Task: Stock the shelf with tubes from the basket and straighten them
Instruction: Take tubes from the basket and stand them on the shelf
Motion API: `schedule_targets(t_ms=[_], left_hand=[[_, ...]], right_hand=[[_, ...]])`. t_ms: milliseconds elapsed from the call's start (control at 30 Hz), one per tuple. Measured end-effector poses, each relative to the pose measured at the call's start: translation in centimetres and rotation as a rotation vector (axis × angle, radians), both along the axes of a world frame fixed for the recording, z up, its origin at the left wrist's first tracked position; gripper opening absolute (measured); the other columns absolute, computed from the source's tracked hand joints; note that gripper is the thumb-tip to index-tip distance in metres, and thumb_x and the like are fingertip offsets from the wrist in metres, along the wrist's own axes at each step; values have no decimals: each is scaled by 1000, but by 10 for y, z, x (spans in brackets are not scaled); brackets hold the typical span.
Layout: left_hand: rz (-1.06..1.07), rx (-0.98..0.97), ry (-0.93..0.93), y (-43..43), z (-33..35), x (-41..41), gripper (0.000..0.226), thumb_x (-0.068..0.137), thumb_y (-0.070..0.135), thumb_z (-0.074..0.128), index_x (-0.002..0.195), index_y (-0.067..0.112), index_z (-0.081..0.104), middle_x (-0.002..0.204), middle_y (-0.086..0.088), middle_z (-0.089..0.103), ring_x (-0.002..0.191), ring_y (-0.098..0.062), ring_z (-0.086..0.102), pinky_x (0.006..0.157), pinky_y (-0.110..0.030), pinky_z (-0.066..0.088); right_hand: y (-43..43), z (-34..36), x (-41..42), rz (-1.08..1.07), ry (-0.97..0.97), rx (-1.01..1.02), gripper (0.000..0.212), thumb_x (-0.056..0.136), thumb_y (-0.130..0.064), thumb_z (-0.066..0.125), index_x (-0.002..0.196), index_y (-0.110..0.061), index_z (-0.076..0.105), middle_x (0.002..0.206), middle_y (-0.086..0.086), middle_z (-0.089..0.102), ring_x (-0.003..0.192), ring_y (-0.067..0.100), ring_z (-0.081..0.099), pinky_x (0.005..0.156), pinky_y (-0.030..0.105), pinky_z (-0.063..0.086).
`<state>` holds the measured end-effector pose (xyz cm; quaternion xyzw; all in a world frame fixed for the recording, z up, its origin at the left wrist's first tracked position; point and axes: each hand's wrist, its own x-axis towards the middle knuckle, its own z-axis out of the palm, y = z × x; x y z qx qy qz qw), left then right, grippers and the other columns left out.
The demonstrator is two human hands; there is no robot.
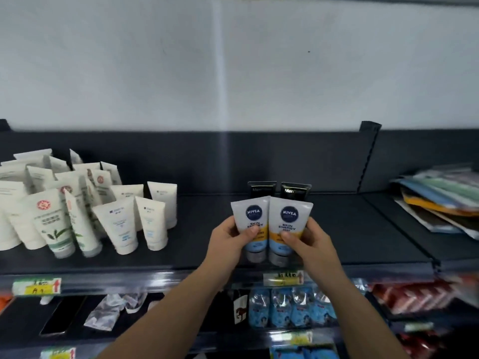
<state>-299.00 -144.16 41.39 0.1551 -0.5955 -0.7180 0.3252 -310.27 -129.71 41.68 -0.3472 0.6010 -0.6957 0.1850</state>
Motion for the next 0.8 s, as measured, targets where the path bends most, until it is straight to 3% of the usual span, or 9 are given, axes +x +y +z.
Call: schedule_targets(t_ms=[100,233,367,500,600,800], left_hand=[[43,-26,-33,1,-9,-24,22,86,4,68,108,10,67,102,-5,75,96,-18,70,79,-28,57],[38,-57,-96,-1,-26,-41,27,88,8,67,114,17,65,107,0,73,102,-15,68,86,-32,56],[21,-160,-140,-8,-30,-46,28,88,7,67,111,23,63,105,3,73,98,-9,68,79,-23,55],[0,-283,-186,-20,-30,-46,31,89,10,66,115,24,60,108,6,71,101,-7,67,81,-21,53],[1,-296,-202,-25,-32,-44,31,90,12,66,117,25,59,110,7,71,103,-8,66,86,-24,54],[27,-304,-220,-21,-31,-45,33,89,10,66,118,25,57,111,9,68,101,-2,65,80,-15,52]], right_hand=[[-5,-9,-21,-62,72,53,29,89,-9,67,114,-21,61,107,-4,73,102,13,68,83,30,57],[-9,-27,-37,-93,83,124,31,89,-11,69,114,-28,59,108,-7,72,103,11,67,86,32,56],[-8,-44,-44,-92,62,151,35,90,-14,68,119,-29,57,112,-7,71,105,10,66,90,35,55],[-10,-44,-52,-90,77,186,35,91,-15,66,120,-32,54,110,-13,70,105,6,65,90,32,54],[-12,-41,-58,-78,84,221,37,92,-13,65,121,-32,53,110,-14,69,105,3,64,93,32,53],[-12,-40,-59,-104,107,277,38,91,-14,66,120,-35,50,112,-15,68,107,3,63,93,31,52]])
